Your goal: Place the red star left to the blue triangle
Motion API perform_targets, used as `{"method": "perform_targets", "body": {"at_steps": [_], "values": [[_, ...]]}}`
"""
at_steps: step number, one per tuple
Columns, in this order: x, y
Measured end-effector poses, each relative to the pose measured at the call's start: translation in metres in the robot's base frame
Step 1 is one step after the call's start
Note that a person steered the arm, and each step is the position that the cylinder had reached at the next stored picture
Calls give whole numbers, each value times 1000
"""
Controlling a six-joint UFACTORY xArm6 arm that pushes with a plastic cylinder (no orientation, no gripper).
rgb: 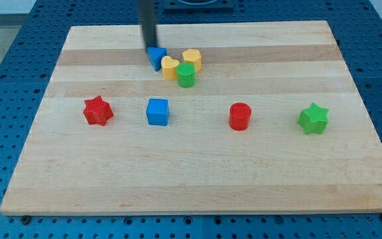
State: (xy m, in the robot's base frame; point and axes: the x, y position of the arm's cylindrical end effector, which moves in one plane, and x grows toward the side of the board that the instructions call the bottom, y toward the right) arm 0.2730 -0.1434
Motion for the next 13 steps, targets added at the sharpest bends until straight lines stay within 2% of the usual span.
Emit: {"method": "perform_targets", "body": {"at_steps": [1,2,6,8,9,10,11,12,13], "values": [[-1,-121],[9,-161],[25,-161],[189,-100],[225,-47],[215,-1],[191,-26],[185,-45],[197,-37]]}}
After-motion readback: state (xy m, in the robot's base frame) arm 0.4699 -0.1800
